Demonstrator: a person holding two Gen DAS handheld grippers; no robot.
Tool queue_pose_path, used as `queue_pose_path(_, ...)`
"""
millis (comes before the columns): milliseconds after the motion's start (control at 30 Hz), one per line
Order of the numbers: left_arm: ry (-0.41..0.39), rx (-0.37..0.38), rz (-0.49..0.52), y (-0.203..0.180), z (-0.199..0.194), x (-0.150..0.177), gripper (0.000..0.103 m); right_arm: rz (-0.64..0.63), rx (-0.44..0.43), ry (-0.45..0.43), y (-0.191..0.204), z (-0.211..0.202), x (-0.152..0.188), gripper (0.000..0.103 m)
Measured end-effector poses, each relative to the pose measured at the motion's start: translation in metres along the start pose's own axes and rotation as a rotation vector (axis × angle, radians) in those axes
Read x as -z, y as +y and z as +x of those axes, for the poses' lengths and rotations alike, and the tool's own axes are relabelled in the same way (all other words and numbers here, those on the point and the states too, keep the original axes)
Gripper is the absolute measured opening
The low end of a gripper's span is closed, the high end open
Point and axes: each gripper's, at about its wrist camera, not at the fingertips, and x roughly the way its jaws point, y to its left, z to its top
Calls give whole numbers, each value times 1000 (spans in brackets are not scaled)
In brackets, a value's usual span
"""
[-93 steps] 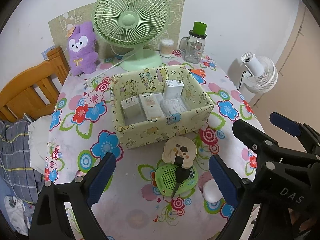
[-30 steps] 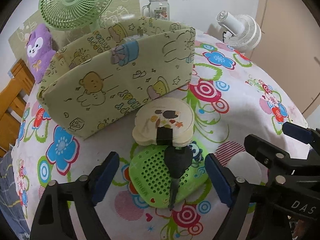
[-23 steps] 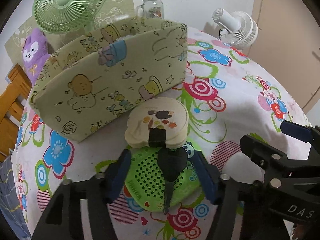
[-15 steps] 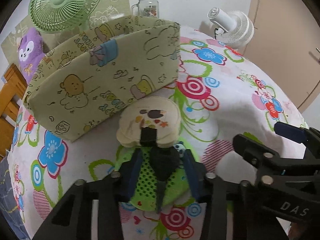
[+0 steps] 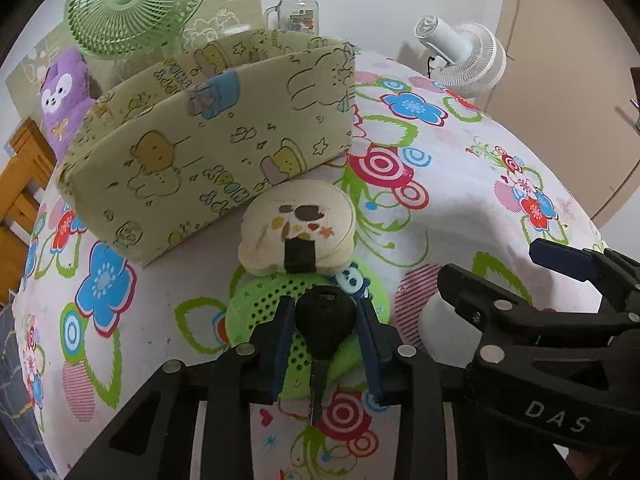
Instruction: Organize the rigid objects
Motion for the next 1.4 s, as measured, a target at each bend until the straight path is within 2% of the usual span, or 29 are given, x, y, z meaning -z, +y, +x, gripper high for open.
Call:
queue_pose_path(333,10,-31,-14,16,-10,19,31,-40,-16,21,23,5,9,92)
queue_pose_path(533,6,-49,-11,18,-14,28,31,-40,33,59,30,13,13,91)
queue_pose_path(700,4,-48,1,18,-16,31,31,-42,42,81,35,16,16,79)
queue_pose_path(800,5,-38,-2,18,-15,31,31,-55,43,74,40,15,17,63)
queue_pose_path(833,5,-36,-2,17,-15,30,31,-59,51,73,42,14,17,54)
queue_pose_path(867,4,-36,-1,16,-15,30,31,-63,54,74,43,14,16,52)
queue_pose_path(1000,9,-20,-14,17,-14,27,31,-52,20,84,46,13,14,52)
queue_pose_path(1133,11,-7,-28,20,-14,24,31,-54,28,72,49,11,11,52)
queue_pose_path(1400,4,-35,-61,29,-23,11,31,-53,-12,49,56,7,-6,52)
